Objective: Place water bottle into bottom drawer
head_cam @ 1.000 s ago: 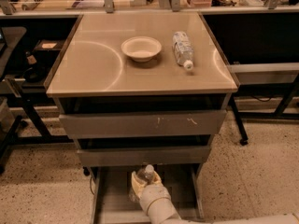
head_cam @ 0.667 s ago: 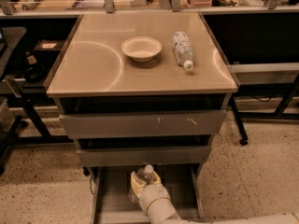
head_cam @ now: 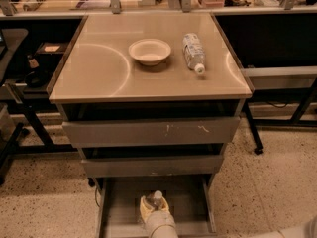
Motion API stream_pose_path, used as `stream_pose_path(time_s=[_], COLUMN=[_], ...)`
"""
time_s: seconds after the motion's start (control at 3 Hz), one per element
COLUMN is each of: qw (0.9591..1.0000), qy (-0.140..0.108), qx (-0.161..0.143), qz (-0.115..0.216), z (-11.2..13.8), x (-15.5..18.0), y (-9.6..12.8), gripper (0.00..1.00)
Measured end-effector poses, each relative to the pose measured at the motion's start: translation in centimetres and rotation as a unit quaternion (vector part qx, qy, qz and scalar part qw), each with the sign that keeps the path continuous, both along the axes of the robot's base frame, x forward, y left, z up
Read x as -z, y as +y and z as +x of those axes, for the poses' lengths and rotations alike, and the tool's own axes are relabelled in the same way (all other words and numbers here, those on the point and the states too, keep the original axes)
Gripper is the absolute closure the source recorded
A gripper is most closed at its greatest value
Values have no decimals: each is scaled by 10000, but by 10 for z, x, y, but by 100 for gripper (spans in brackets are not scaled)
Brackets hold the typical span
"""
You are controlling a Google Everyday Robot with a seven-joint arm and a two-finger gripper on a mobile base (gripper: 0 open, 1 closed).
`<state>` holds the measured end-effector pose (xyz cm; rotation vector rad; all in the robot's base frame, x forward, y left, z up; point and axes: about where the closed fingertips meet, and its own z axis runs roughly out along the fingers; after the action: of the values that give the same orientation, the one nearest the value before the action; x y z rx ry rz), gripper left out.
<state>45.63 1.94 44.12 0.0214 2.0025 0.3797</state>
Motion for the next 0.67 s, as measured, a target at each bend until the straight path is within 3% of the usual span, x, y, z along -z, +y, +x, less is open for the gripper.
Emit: stream_pose_path(time_s=[0.33, 0.67], qw=[9994, 9994], qy=[253, 253], qx=[218, 218], qz=[-4, -4], z=[-7, -7], x=[43, 43], y=[-4, -4], gripper=[100, 100])
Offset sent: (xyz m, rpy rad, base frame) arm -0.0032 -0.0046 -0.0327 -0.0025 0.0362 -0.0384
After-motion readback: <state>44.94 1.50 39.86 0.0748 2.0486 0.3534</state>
